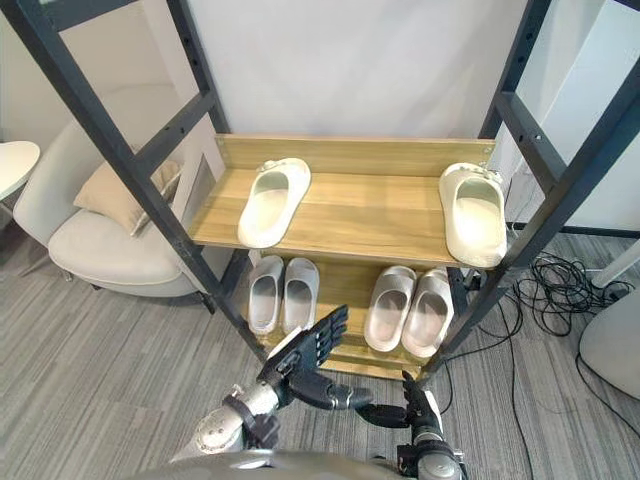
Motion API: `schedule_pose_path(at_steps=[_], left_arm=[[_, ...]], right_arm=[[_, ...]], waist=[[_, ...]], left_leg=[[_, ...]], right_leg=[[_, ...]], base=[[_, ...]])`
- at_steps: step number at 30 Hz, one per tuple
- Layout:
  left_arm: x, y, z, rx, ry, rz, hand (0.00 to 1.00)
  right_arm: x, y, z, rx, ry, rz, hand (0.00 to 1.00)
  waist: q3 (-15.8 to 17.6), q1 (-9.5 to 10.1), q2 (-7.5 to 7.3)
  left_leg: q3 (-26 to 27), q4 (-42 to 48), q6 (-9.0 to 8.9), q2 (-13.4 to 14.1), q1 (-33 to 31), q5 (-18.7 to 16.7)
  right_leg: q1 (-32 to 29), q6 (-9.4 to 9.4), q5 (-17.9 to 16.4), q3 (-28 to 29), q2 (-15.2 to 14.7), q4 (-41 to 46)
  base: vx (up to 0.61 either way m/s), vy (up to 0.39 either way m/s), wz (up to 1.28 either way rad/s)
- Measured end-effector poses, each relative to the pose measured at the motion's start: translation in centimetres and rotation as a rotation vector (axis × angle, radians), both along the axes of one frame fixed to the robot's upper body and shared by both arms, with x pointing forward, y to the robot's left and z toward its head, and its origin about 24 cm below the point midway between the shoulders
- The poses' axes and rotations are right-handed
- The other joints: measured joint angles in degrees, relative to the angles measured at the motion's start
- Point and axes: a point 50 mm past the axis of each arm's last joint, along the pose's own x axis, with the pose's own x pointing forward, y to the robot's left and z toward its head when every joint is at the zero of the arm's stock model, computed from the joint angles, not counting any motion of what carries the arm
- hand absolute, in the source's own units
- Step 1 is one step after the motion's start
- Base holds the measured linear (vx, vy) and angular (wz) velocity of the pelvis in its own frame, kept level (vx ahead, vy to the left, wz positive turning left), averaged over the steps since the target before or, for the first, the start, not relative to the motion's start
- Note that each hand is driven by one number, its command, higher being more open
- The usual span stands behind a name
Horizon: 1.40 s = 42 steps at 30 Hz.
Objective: Organize the slippers on the shoe rack
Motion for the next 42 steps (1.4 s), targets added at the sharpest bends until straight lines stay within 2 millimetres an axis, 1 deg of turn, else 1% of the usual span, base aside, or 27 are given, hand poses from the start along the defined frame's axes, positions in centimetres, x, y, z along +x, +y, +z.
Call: schedule_pose_path(at_steps=[1,3,7,8,10,11,13,14,15,19,20,22,25,28,32,33,34,36,39,41,42], left_arm=[[0.1,-0.1,0.5,-0.023,-0.012,0.000,1.00],[0.6,-0.4,2.7,-0.119,-0.065,0.006,1.00],[1.2,-0.7,5.1,-0.199,-0.136,0.018,1.00],[1.3,-0.7,5.3,-0.206,-0.142,0.020,1.00],[1.9,-1.0,7.3,-0.262,-0.204,0.032,1.00],[2.0,-1.0,7.6,-0.272,-0.216,0.034,1.00],[2.4,-1.2,9.2,-0.309,-0.273,0.039,1.00],[2.5,-1.3,9.6,-0.317,-0.286,0.041,1.00],[2.8,-1.4,10.8,-0.341,-0.330,0.048,1.00],[3.4,-1.1,12.8,-0.374,-0.424,0.088,1.00],[4.0,-1.0,13.5,-0.373,-0.469,0.116,1.00],[4.6,-0.6,14.3,-0.367,-0.512,0.155,1.00],[6.0,0.7,15.5,-0.323,-0.603,0.248,1.00],[7.8,2.1,15.7,-0.244,-0.655,0.341,1.00],[10.2,4.4,15.2,-0.040,-0.713,0.436,1.00],[10.7,5.2,15.1,0.018,-0.727,0.457,1.00],[10.9,5.4,15.1,0.037,-0.734,0.465,1.00],[11.9,7.1,15.3,0.133,-0.766,0.511,1.00],[13.0,8.5,15.4,0.244,-0.780,0.533,1.00],[14.2,9.8,16.0,0.371,-0.821,0.552,1.00],[14.4,10.3,16.5,0.413,-0.849,0.563,1.00]], right_arm=[[0.0,0.0,0.0,-0.001,0.000,0.001,1.00],[-0.1,-0.1,0.0,-0.004,0.004,0.003,1.00],[-0.3,-0.1,-0.1,-0.004,0.012,0.004,1.00],[-0.3,-0.1,-0.1,-0.004,0.013,0.004,1.00],[-0.4,0.0,-0.2,-0.005,0.020,0.019,1.00],[-0.4,0.0,-0.2,-0.005,0.021,0.020,1.00],[-0.5,0.1,-0.3,-0.003,0.026,0.020,1.00],[-0.6,0.1,-0.3,-0.003,0.027,0.020,1.00],[-0.8,0.1,-0.3,-0.002,0.032,0.022,1.00],[-0.9,0.3,-0.4,-0.002,0.037,0.038,1.00],[-0.8,0.3,-0.4,-0.002,0.037,0.038,1.00],[-0.8,0.3,-0.4,-0.002,0.036,0.038,1.00],[-0.8,0.3,-0.4,-0.001,0.037,0.039,1.00],[-0.8,0.3,-0.4,0.001,0.036,0.041,1.00],[-0.6,0.4,-0.3,0.011,0.033,0.049,1.00],[-0.6,0.4,-0.3,0.014,0.032,0.051,1.00],[-0.6,0.4,-0.3,0.015,0.031,0.052,1.00],[-0.3,0.5,-0.1,0.021,0.024,0.057,1.00],[-0.4,0.5,-0.2,0.025,0.030,0.059,1.00],[0.0,0.5,0.1,0.024,0.011,0.059,1.00],[0.3,0.6,0.3,0.026,-0.003,0.061,1.00]], waist=[[0.0,-0.01,0.00],[-0.4,-0.06,0.10],[-1.3,0.00,0.11],[-1.3,0.02,0.10],[-1.6,0.16,-0.15],[-1.7,0.17,-0.21],[-2.0,0.19,-0.43],[-2.0,0.20,-0.46],[-2.4,0.23,-0.59],[-2.9,0.22,-0.69],[-2.9,0.22,-0.70],[-2.9,0.17,-0.70],[-2.9,0.04,-0.73],[-2.8,-0.09,-0.83],[-2.6,-0.40,-1.12],[-2.4,-0.60,-1.42],[-2.4,-0.62,-1.52],[-2.0,-0.65,-1.93],[-1.9,-0.81,-2.19],[-1.8,-1.25,-2.25],[-1.7,-1.51,-2.33]], left_leg=[[0.0,-0.1,0.00,0.0,0.0,0.0],[0.0,-0.2,0.00,0.0,0.1,0.0],[0.0,-0.3,-0.04,0.0,0.1,-0.1],[0.0,-0.3,-0.03,0.0,0.1,-0.1],[0.0,-0.3,-0.02,0.0,0.1,-0.1],[0.0,-0.3,-0.02,0.0,0.2,-0.1],[-0.1,-0.2,0.02,0.1,0.4,-0.1],[-0.1,-0.2,0.03,0.1,0.5,-0.2],[-0.1,-0.2,0.05,0.1,0.8,-0.3],[-0.2,-0.2,0.04,0.1,0.8,-0.3],[-0.2,-0.2,0.04,0.1,0.8,-0.3],[-0.2,-0.2,0.04,0.1,0.8,-0.3],[-0.2,-0.3,-0.01,0.0,0.8,-0.4],[-0.1,-0.3,-0.07,0.0,0.5,-0.4],[0.2,-0.4,-0.16,0.0,-0.3,-0.5],[0.3,-0.4,-0.24,0.1,-0.5,-0.6],[0.4,-0.4,-0.25,0.1,-0.8,-0.6],[1.0,-0.4,-0.26,0.1,-2.1,-0.6],[1.2,-0.4,-0.29,0.1,-2.4,-0.8],[1.2,-0.4,-0.24,-0.1,-3.3,-0.9],[1.2,-0.3,-0.22,-0.1,-3.9,-0.8]], right_leg=[[0.0,-0.01,0.0,0.0,0.0,0.0],[0.0,-0.01,-0.1,0.0,0.0,0.0],[0.0,-0.02,-0.3,-0.1,0.0,0.0],[0.1,-0.01,-0.4,0.0,0.0,0.0],[0.2,-0.01,-0.4,0.0,-0.1,0.0],[0.2,-0.01,-0.4,0.0,-0.1,0.0],[0.7,-0.02,-0.4,0.0,-0.1,0.0],[0.8,-0.01,-0.4,0.0,-0.1,0.0],[1.0,0.01,-0.6,0.0,-0.1,0.0],[1.0,0.01,-0.6,0.0,-0.1,0.0],[1.0,0.01,-0.7,0.0,-0.1,0.1],[1.0,0.03,-0.7,-0.1,-0.1,0.1],[1.0,0.05,-0.8,-0.1,-0.1,0.1],[0.6,0.08,-0.8,0.0,-0.1,0.1],[-0.5,0.08,-0.8,0.3,0.0,0.0],[-0.8,0.05,-0.8,0.5,0.1,0.0],[-1.1,0.05,-0.8,0.6,0.1,0.0],[-2.8,0.08,-0.8,1.1,0.1,0.0],[-3.2,0.09,-0.8,1.3,0.1,0.0],[-4.1,0.10,-0.8,1.4,-0.1,0.0],[-4.5,0.11,-0.8,1.4,-0.1,0.0]], base=[[0.00,0.000,0.00],[0.00,0.000,0.00],[0.01,0.003,0.00],[0.00,0.000,0.00],[0.00,0.000,0.00],[0.00,0.000,0.00],[0.00,0.000,0.00],[0.00,0.000,0.00],[0.00,0.000,0.00],[0.00,0.000,0.00],[0.00,0.000,0.00],[0.00,0.000,0.00],[0.00,0.000,0.00],[0.00,0.000,0.00],[0.01,0.007,-0.05],[0.03,0.013,-0.05],[0.03,0.018,-0.06],[0.04,0.021,-0.10],[0.05,0.019,-0.06],[0.05,0.026,0.00],[0.06,0.028,-0.01]])
